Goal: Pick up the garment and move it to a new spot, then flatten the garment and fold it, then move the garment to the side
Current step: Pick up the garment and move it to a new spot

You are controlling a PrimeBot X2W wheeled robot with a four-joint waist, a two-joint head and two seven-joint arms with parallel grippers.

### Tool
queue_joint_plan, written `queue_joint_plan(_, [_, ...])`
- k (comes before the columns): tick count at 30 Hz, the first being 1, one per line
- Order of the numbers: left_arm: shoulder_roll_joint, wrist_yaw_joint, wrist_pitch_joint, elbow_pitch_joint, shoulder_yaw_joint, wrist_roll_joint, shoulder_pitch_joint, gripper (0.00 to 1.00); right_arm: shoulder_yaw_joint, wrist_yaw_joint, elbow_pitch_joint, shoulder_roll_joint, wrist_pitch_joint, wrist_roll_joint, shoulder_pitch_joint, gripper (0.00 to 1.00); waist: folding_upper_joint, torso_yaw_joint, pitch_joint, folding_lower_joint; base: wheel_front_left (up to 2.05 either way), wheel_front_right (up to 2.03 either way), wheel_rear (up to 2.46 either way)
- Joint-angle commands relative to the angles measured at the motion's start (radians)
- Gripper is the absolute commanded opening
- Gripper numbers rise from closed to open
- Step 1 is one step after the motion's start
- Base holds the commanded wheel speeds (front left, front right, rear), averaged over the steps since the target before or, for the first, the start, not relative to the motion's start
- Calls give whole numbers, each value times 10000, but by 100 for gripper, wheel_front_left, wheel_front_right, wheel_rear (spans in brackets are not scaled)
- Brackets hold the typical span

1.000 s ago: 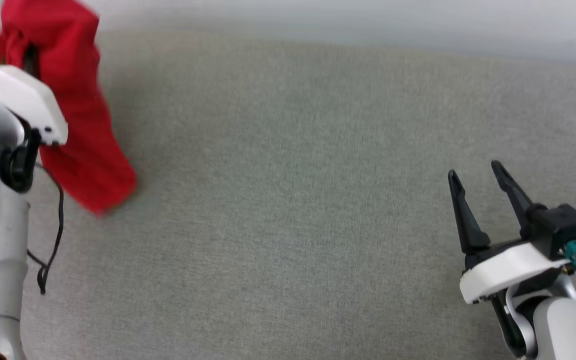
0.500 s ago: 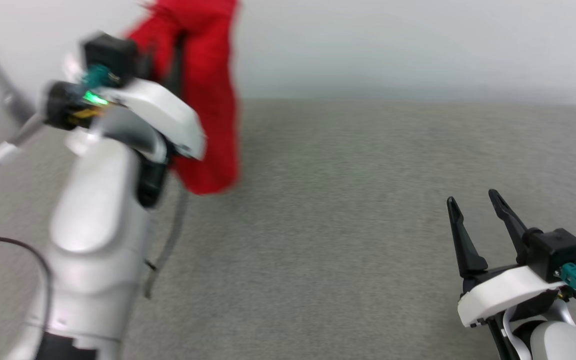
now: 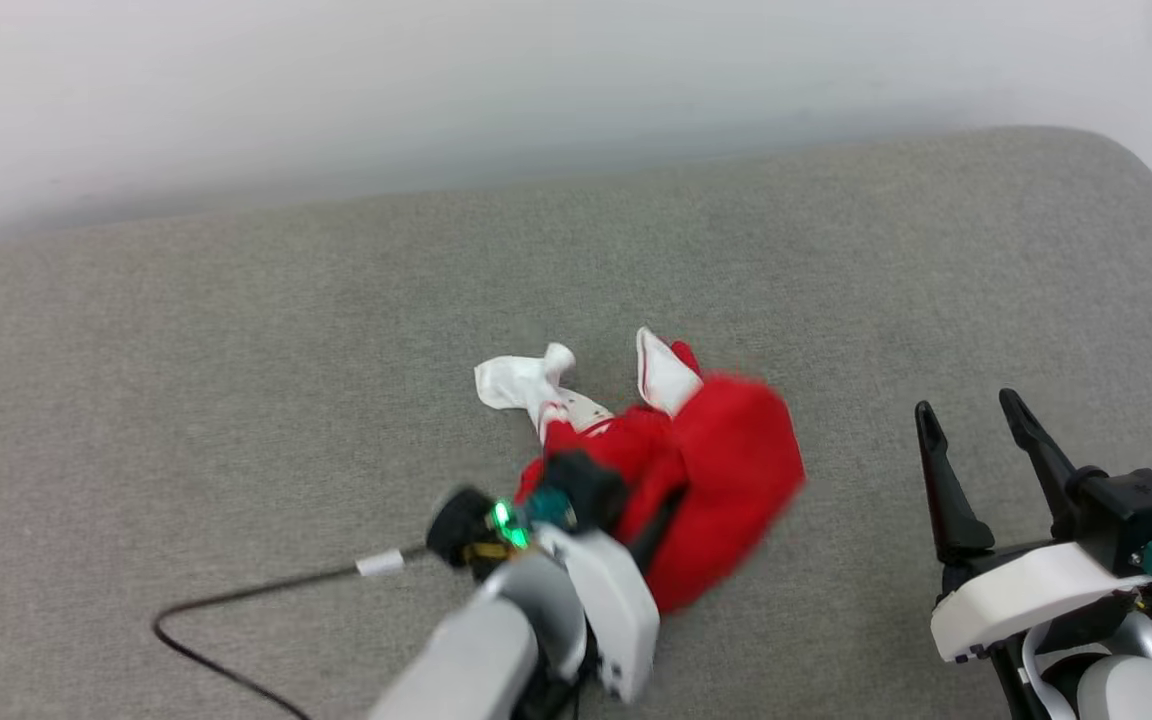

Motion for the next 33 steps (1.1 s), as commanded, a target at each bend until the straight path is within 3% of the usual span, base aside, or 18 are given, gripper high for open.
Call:
queue_joint_plan(1, [43,-10,39,42,-300,-79,419,0,-12,-7,-37,43,-51,51,48,100,-1,-112,168,1,0,0,0])
queue_joint_plan(3, [27,-15,20,155,-727,-231,988,4,-46,-7,-15,43,-87,60,45,100,-1,-90,207,1,0,0,0])
queue_joint_plan(4, [19,-17,-26,179,-861,-275,1195,40,-83,-7,-11,43,-103,60,34,100,-1,-52,237,1,0,0,0])
queue_joint_plan(5, [6,-17,-98,159,-980,-282,1309,100,-119,-7,-16,46,-103,66,22,100,-1,20,260,1,0,0,0])
queue_joint_plan(11, [-57,165,-1295,-488,-1250,-139,1083,100,-322,-7,-57,40,-91,-23,-84,100,-1,601,225,1,0,0,0])
queue_joint_plan(19, [-52,1155,-2360,-1599,-543,-234,581,100,-561,-7,-151,41,64,-162,76,100,-1,1172,-231,1,0,0,0])
queue_joint_plan(29, [1375,2770,-2501,-2100,1636,-642,1471,100,-723,-7,-361,39,316,-198,655,100,-1,1435,-862,1,0,0,0])
queue_joint_plan(33, [1968,3195,-2462,-2353,2198,-780,2210,100,-714,-7,-425,41,396,-120,901,100,-1,1375,-1060,1,0,0,0])
